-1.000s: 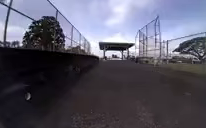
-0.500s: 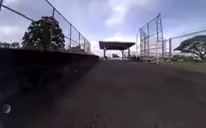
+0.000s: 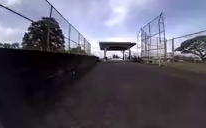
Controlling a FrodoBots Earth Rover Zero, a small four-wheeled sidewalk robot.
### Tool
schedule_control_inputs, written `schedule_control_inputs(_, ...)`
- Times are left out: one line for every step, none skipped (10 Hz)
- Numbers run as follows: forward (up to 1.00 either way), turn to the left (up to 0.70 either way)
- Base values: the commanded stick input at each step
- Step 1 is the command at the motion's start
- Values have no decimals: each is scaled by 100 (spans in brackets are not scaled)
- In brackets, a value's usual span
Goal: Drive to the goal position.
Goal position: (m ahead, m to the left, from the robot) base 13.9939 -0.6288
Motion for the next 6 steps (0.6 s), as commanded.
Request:
schedule_control_inputs(85, 0)
schedule_control_inputs(85, 0)
schedule_control_inputs(85, 0)
schedule_control_inputs(85, 0)
schedule_control_inputs(85, 0)
schedule_control_inputs(85, -9)
